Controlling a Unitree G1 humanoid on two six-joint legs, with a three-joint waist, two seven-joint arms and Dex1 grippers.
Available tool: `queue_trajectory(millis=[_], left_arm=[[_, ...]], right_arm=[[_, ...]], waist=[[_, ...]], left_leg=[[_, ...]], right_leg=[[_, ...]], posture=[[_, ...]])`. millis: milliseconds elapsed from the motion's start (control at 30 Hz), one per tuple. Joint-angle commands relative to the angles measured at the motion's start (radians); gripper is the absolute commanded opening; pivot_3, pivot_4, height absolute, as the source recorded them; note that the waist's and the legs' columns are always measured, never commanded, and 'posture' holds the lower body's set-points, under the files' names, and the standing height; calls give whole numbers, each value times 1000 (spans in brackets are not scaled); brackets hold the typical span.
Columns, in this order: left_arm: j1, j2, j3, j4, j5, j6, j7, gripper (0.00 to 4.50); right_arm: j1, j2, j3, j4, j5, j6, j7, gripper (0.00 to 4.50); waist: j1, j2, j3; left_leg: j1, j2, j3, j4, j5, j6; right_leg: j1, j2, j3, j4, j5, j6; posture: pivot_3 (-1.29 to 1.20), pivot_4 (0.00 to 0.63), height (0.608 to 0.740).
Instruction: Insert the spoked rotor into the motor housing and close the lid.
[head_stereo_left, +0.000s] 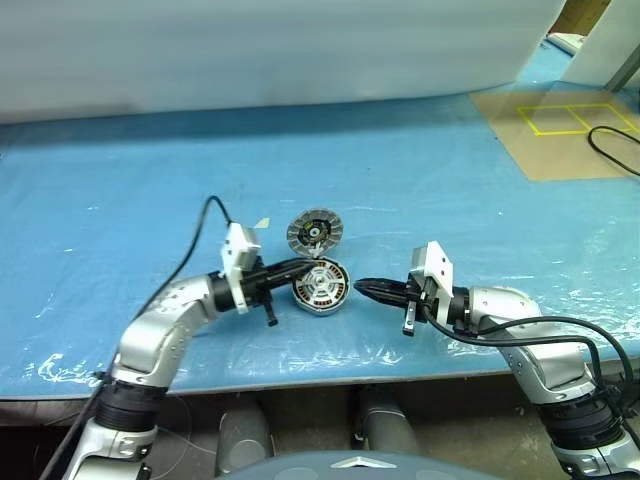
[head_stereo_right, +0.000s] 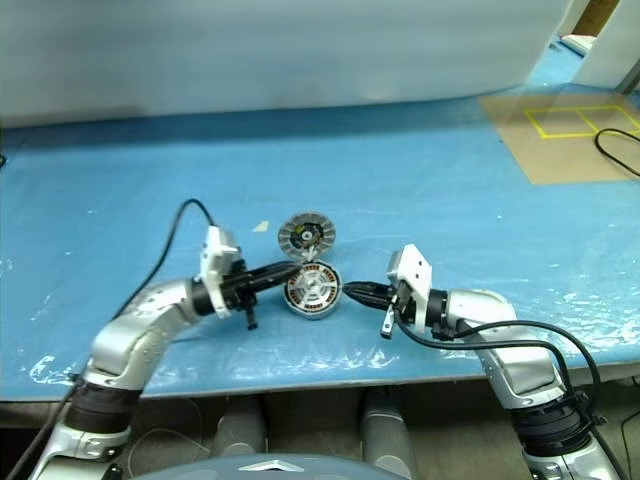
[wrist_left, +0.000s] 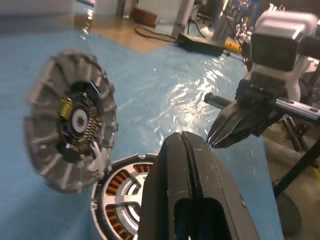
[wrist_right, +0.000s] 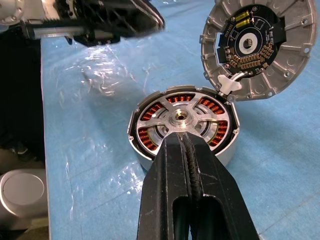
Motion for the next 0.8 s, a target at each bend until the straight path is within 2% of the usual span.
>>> queue_trajectory(millis=[33,233,433,633,800], left_arm=[[42,44,60,18,-9,-48,-36,27],[-17,76,87,278,84,-182,-60,27],[-274,11,42,636,202,-334,-66,27],[-549,-86,44,997,236,-438,-137,27],[-699,-143,47,1222,259,-477,-221,27]], right_arm=[[-9,-8,-34,-50,34,-3,11,0],[21,-35,-51,-115,71,21,28,0],[45,-46,-48,-167,89,47,15,0],[60,-49,-54,-195,95,70,-13,0],[77,-56,-64,-213,100,79,-31,0]], waist=[[1,0,0],[5,0,0],[8,0,0],[7,-1,0],[8,-1,1]], left_leg=[[0,0,0,0,0,0],[1,0,0,0,-1,2],[0,-1,-1,1,0,0],[-1,-2,-1,1,0,0],[-1,-3,-2,1,0,-1]], right_leg=[[0,0,0,0,0,0],[0,0,0,0,0,0],[0,-1,0,0,1,2],[0,-1,0,0,1,2],[1,-1,1,0,1,2]], posture=[[0,150,740],[0,150,740],[0,150,740],[0,150,740],[0,150,740]])
